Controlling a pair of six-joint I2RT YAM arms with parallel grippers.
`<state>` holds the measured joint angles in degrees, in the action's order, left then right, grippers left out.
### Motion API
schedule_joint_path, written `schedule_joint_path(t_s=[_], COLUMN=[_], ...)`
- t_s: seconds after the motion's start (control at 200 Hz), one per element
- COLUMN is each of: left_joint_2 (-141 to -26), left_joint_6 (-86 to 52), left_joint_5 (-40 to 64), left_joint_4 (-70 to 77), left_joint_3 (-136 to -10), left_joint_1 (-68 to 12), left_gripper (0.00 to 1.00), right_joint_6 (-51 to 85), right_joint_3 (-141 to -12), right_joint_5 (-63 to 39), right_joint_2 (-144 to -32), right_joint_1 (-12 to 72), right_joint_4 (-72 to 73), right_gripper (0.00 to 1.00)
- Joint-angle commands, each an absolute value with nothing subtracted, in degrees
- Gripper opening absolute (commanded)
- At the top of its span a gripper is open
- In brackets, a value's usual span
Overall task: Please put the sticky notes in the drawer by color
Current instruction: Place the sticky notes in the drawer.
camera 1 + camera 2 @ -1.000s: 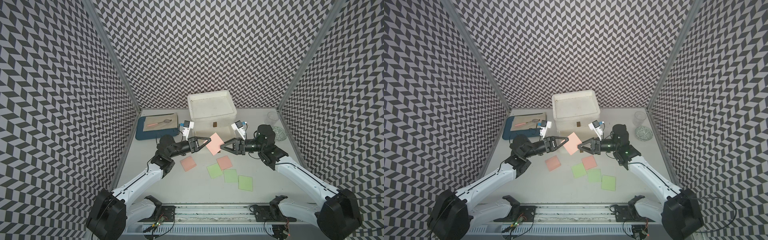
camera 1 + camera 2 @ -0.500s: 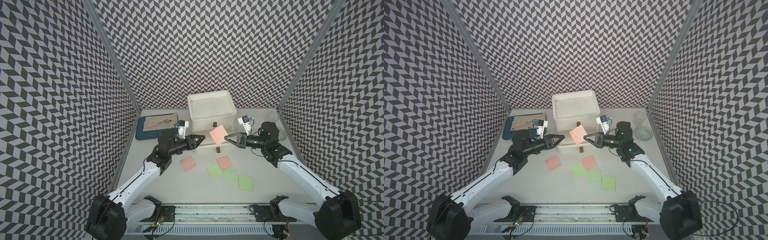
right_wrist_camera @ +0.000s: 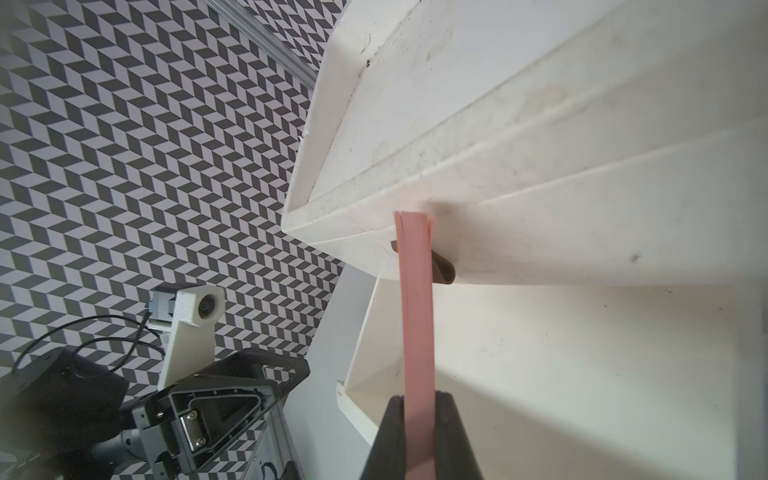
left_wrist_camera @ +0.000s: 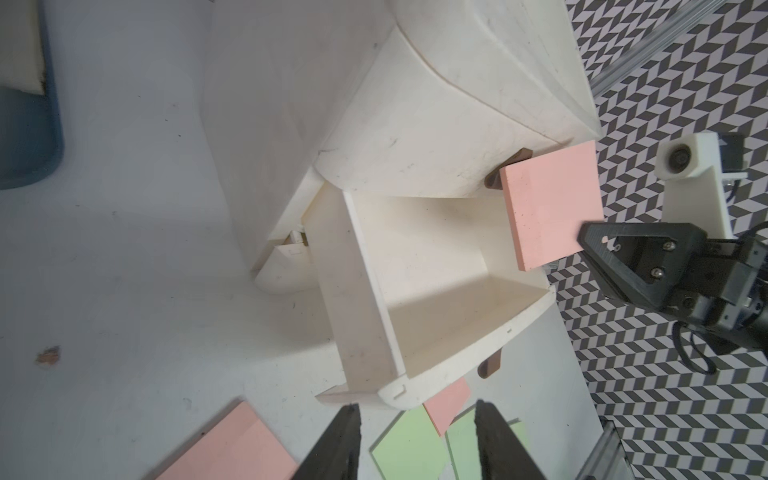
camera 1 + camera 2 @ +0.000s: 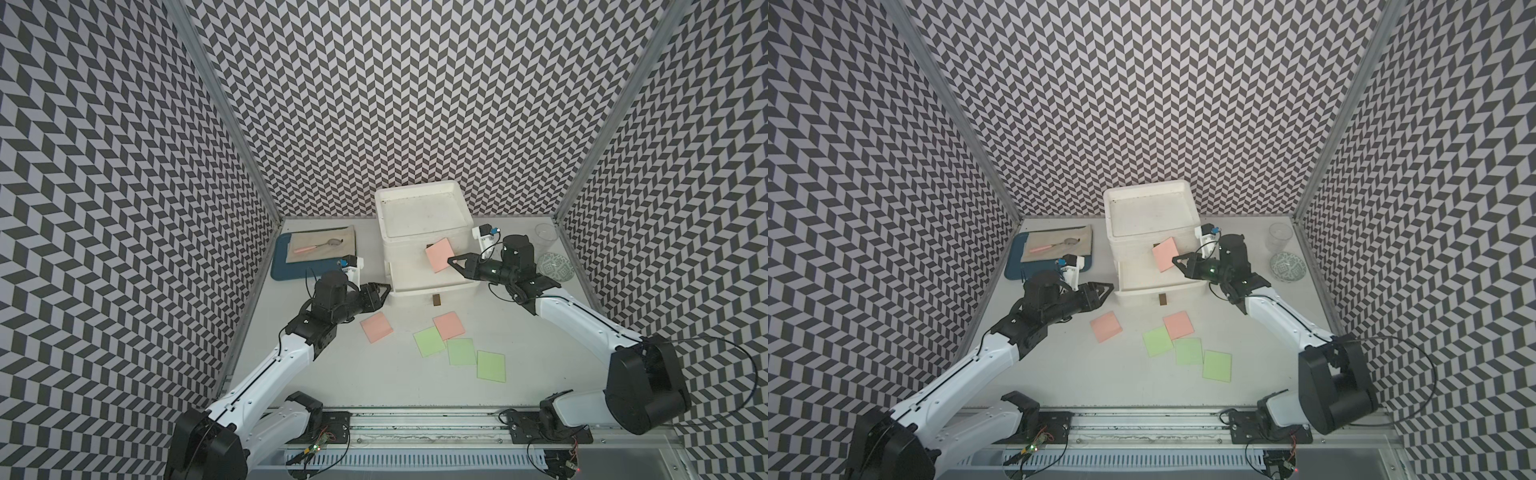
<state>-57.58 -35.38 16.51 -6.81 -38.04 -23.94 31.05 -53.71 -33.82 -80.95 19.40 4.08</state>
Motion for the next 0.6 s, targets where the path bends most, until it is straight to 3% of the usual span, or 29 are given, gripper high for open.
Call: schedule_joint_path(t_s=[0.0, 0.12, 0.391, 0.511, 0.591], left_joint_2=[-56.0, -56.8, -60.4, -64.4, -67.6], left_joint_6=[-33.0, -32.7, -31.8, -30.5, -29.7], left_joint_5=[9.9, 7.5, 5.9, 5.8, 6.0], left_joint_4=[-11.2, -12.7, -12.6, -13.0, -13.5], left_joint_3=[-37.2, -37.1, -36.6, -37.7, -38.6], left_joint_1=[-23.7, -23.6, -23.4, -23.4, -23.3], left_gripper=[0.49, 0.64, 0.72, 0.77, 0.77], right_joint_6=[28.6, 27.1, 25.9, 26.1, 25.1], right_joint_3=[-52.5, -50.6, -50.1, -51.0, -52.5], right_joint_5=[-30.5, -28.8, -27.3, -27.9, -28.6], right_joint_2=[-80.6, -80.1, -79.1, -81.1, -82.4], right_joint_1=[19.3, 19.3, 19.3, 19.3, 19.3], right_joint_4=[4.4, 3.2, 1.3, 2.0, 0.5], right_gripper=[0.11, 0.15, 0.17, 0.26, 0.41])
